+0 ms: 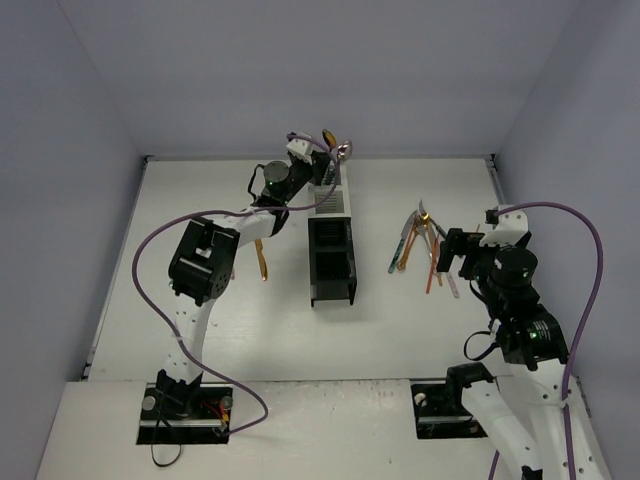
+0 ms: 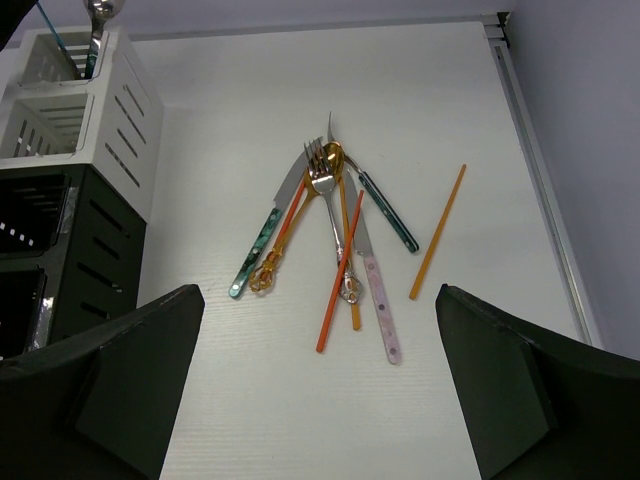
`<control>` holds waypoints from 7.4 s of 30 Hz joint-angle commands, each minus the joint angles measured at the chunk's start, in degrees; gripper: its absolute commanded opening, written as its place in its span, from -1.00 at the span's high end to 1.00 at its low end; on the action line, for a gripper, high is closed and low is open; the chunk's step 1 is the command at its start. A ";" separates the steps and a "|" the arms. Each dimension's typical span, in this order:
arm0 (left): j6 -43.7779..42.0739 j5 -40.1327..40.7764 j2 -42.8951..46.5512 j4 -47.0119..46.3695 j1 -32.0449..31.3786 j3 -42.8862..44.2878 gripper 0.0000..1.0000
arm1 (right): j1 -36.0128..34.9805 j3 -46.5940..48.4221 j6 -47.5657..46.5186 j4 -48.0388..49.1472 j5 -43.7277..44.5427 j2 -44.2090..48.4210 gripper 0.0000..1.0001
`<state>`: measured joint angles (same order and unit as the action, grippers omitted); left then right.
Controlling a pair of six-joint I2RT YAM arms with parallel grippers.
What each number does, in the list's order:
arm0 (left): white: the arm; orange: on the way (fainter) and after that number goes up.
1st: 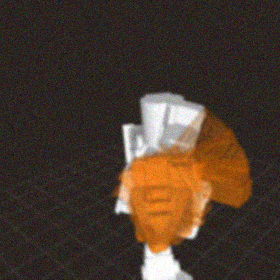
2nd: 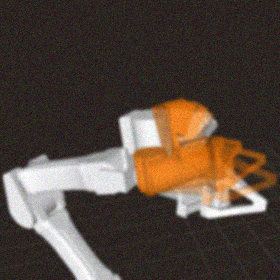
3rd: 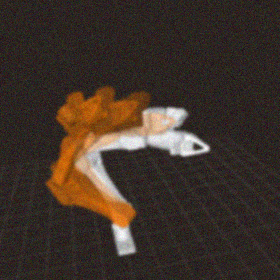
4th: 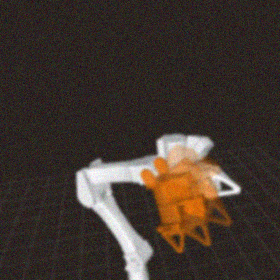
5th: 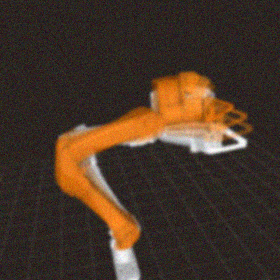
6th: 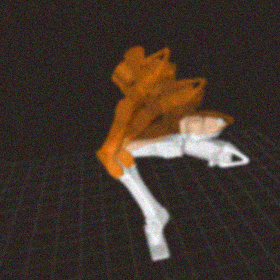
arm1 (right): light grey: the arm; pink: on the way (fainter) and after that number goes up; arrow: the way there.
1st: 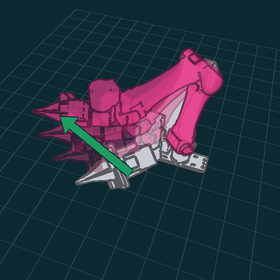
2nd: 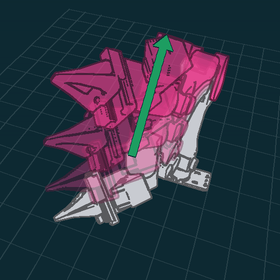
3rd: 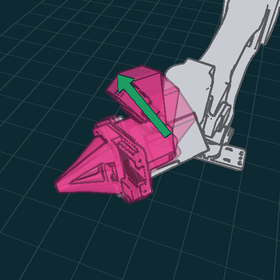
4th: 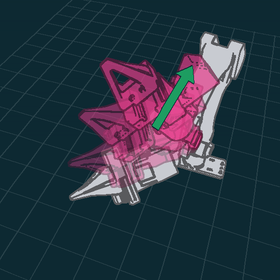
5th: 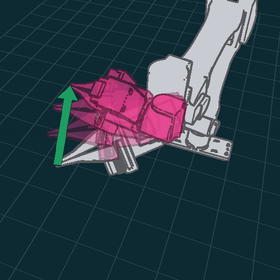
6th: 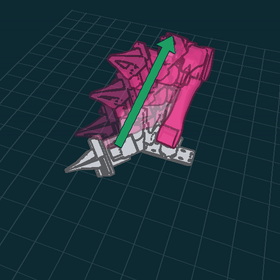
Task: Sort the eating utensils into containers
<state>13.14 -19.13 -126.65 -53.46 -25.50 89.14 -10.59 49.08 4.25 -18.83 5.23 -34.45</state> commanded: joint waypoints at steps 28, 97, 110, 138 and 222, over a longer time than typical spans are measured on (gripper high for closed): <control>-11.07 15.65 41.21 59.94 11.83 -16.31 -0.10 | -0.47 3.00 -0.21 1.52 -2.98 1.67 -1.00; -4.18 3.44 37.62 53.32 10.97 -1.81 1.00 | -2.90 3.04 0.14 1.51 -2.69 1.23 -1.00; 1.46 1.76 19.74 13.68 2.24 5.69 1.00 | -2.95 2.58 0.14 1.45 -1.77 1.14 -1.00; -3.81 -2.38 7.50 2.73 -0.71 0.99 0.66 | -2.95 1.48 -0.54 1.52 0.17 0.68 -1.00; 5.85 27.04 70.44 80.45 7.66 -43.65 -0.80 | 1.58 29.63 31.03 3.27 8.64 -81.25 1.00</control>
<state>19.14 7.16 -56.25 29.32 -17.92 44.10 -9.34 77.95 36.81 -14.19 16.10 -115.83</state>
